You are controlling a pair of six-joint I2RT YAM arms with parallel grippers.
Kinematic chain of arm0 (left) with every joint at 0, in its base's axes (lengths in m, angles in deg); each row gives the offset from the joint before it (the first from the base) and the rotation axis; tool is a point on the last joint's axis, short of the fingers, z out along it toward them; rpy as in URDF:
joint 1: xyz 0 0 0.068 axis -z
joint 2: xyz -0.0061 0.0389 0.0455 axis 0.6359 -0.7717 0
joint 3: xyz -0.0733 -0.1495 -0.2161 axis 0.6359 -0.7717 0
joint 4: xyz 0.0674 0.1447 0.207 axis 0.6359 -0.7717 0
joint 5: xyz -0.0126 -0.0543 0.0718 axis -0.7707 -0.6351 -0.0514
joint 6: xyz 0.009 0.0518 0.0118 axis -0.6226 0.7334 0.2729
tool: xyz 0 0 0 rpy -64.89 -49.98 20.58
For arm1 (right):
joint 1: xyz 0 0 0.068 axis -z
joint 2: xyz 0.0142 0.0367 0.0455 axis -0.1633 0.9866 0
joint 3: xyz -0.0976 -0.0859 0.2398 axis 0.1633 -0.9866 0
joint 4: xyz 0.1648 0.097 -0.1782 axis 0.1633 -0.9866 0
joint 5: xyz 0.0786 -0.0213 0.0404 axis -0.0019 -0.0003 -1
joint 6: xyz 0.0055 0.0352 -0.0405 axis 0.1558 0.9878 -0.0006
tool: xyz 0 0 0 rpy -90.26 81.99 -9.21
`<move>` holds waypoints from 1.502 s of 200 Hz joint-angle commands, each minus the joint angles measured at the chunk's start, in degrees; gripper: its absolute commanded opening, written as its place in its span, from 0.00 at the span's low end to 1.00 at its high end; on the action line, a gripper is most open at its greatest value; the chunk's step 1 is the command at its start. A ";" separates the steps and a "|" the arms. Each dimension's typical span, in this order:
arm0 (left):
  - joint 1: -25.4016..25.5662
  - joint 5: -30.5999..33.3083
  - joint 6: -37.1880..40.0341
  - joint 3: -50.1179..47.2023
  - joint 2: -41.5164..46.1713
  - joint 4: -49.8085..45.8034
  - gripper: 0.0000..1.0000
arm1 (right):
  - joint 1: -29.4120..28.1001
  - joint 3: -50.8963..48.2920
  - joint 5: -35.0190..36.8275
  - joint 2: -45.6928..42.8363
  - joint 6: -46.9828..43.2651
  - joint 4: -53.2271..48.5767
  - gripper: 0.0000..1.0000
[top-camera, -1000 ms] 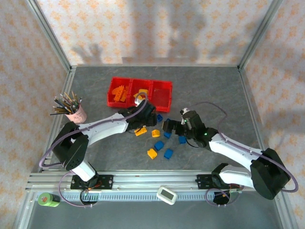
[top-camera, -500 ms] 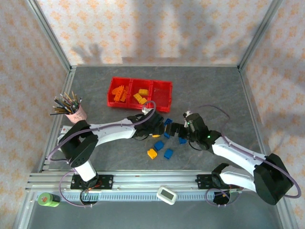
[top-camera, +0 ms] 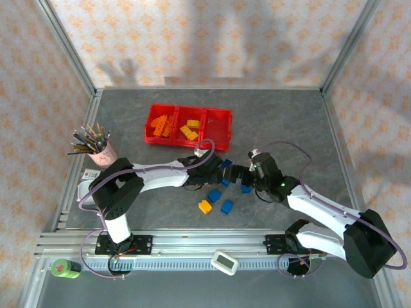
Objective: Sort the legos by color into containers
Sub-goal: Move the lego to the center of the table, then pick up the lego from the center of the table.
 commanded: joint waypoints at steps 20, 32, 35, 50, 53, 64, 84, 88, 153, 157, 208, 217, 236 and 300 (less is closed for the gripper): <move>0.66 0.43 -1.00 0.26 -2.74 0.68 0.67 | 0.37 -1.25 -0.20 -0.61 0.27 0.97 1.00; 0.92 0.31 -1.18 0.37 -3.27 0.88 0.65 | 0.37 -1.22 -0.30 -0.38 0.31 1.06 1.00; 0.93 0.36 -1.24 0.44 -3.42 0.88 0.65 | 0.37 -1.22 -0.30 -0.37 0.31 1.11 1.00; 1.02 0.31 -1.42 0.55 -3.97 0.86 0.64 | 0.37 -1.31 -0.36 -0.26 0.31 1.22 1.00; 1.02 0.31 -1.42 0.53 -4.00 0.88 0.64 | 0.37 -1.31 -0.39 -0.26 0.31 1.29 1.00; 1.10 0.63 -1.51 0.42 -4.15 0.71 0.61 | 0.37 -1.40 -0.40 -0.23 0.31 1.40 1.00; 1.10 1.77 -1.71 0.25 -4.17 -0.03 0.60 | 0.37 -1.49 -0.42 -0.26 0.32 1.48 1.00; 1.10 2.49 -1.71 0.46 -4.26 -0.61 0.60 | 0.37 -1.49 -0.48 -0.28 0.32 1.48 1.00; 1.10 5.73 -2.23 -0.21 -2.78 -3.12 0.64 | 0.37 -1.03 -0.58 0.39 0.32 2.01 1.00; 1.10 5.35 -2.11 -0.30 -2.75 -2.89 0.64 | 0.37 -1.05 -0.54 0.53 0.26 2.01 1.00; 1.40 0.81 -1.43 -0.07 -2.90 -1.50 0.59 | 0.37 -0.70 -0.64 0.93 0.23 2.03 1.00; 1.48 0.89 -1.45 0.08 -2.57 -1.39 0.59 | 0.37 -0.61 -0.62 0.84 0.23 2.01 1.00; 1.54 0.50 -1.52 -0.49 -1.94 -0.12 0.59 | 0.38 -0.61 -0.66 0.91 0.15 1.94 1.00; 1.54 3.10 -2.58 -0.63 -3.65 -1.65 0.53 | 0.37 -0.70 -0.43 0.84 0.07 1.92 1.00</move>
